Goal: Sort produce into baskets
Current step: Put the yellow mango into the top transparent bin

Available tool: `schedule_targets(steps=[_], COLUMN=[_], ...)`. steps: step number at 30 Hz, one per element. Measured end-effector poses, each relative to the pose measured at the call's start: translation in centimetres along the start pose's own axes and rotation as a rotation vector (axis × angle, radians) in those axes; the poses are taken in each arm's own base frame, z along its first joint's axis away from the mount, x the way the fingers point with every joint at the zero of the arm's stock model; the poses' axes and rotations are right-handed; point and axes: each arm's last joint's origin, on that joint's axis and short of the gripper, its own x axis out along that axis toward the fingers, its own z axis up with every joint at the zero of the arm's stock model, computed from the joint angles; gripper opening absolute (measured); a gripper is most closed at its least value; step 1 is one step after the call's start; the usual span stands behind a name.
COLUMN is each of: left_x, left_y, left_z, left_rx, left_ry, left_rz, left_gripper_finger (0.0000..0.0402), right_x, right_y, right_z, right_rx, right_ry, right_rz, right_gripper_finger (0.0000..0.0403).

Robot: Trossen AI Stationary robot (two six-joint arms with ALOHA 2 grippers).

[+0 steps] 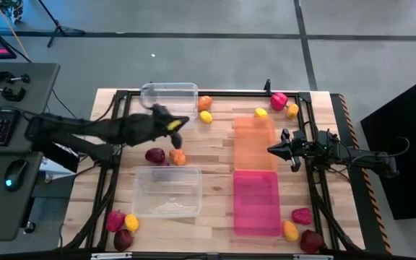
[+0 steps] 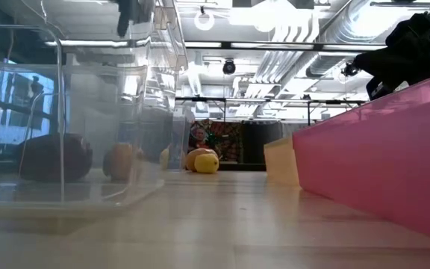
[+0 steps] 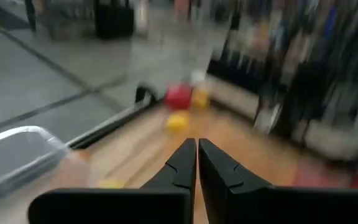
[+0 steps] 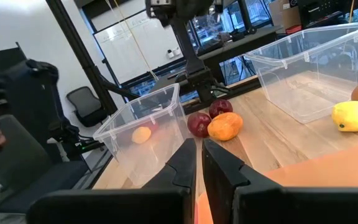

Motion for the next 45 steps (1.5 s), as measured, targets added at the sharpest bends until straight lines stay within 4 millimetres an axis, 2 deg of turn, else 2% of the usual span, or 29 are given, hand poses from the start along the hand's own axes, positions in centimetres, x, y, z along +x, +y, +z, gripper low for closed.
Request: schedule_targets(steps=[2,4,7,12,17,20,23,27,30,35,41,45], left_x=[0.7,1.2,2.3,3.6,3.9,4.3,5.0,5.9,6.4,7.6,9.7,11.0], left_y=[-0.7,-0.9,-0.1,2.5,4.5,4.9,4.7,3.9,3.1,2.1,1.6,1.7], left_z=[1.4,2.6,3.4,1.9,0.3,0.0,-0.4,-1.5,-2.2,-3.8,-6.4,-7.7], left_rx=[0.127,0.248,0.256,0.171,0.149,0.214,0.358,0.542,0.652,0.897,1.068,1.193], left_ry=[0.118,0.241,0.402,0.680,0.904,0.926,0.912,0.925,0.932,0.957,1.042,1.076], left_rz=[0.001,-0.077,-0.229,-0.339,-0.321,-0.353,-0.430,-0.538,-0.592,-0.583,-0.664,-0.641], left_gripper_finger=[0.0005,0.0005,0.0005,0.0023,0.0087,0.0136,0.0186,0.0240,0.0266,0.0279,0.0279,0.0279], right_x=[0.0,0.0,0.0,0.0,0.0,0.0,0.0,0.0,0.0,0.0,0.0,0.0], right_y=[0.0,0.0,0.0,0.0,0.0,0.0,0.0,0.0,0.0,0.0,0.0,0.0], right_z=[0.0,0.0,0.0,0.0,0.0,0.0,0.0,0.0,0.0,0.0,0.0,0.0], right_rx=[0.000,0.000,0.000,-0.001,0.000,0.000,0.000,0.000,0.000,0.000,0.000,0.000], right_ry=[0.000,0.000,0.000,-0.001,0.000,0.000,0.000,0.000,0.000,0.000,0.000,0.000], right_rz=[-0.001,0.000,0.000,0.000,0.000,0.000,0.000,0.000,0.000,0.000,0.000,0.000], right_gripper_finger=[0.0017,0.0017,0.0017,0.0017,0.0017,0.0017,0.0017,0.0017,0.0017,0.0017,0.0017,0.0017])
